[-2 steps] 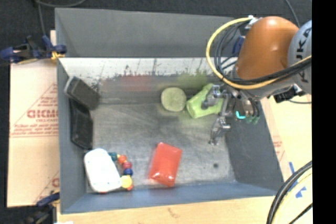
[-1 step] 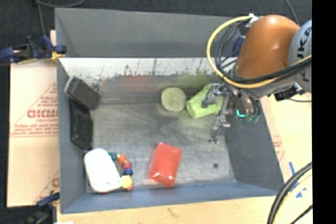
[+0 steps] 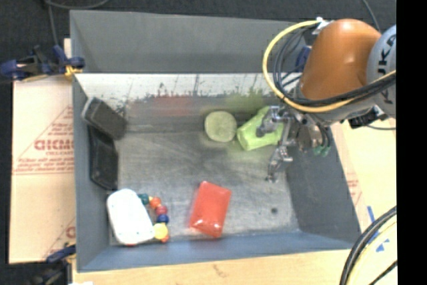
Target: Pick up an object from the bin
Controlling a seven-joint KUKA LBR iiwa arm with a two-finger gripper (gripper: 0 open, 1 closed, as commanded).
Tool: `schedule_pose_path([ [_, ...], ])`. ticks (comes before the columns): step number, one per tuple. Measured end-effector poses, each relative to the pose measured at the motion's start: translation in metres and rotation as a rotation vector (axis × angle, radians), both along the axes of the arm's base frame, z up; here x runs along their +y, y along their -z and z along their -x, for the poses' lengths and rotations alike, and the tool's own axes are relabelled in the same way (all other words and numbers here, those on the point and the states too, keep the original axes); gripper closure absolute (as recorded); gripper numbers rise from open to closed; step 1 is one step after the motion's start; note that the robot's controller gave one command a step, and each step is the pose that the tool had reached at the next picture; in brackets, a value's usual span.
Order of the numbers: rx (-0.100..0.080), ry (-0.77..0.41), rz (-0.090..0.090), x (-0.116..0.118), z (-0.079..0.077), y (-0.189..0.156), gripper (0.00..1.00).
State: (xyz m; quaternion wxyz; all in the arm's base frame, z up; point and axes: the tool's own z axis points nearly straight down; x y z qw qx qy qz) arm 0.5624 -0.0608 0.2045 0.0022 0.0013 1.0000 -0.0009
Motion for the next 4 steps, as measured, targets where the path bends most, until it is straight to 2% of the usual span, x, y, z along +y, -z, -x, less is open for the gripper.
schedule_pose_path([
  [1, -0.004, -0.078, 0.000, -0.020, -0.018, 0.026, 0.00],
  [2, 0.005, -0.267, -0.001, -0.040, -0.039, 0.020, 0.00],
  [3, -0.013, -0.151, 0.003, -0.047, -0.048, 0.042, 0.00],
  [4, -0.003, -0.130, 0.000, -0.045, -0.050, 0.066, 0.00],
])
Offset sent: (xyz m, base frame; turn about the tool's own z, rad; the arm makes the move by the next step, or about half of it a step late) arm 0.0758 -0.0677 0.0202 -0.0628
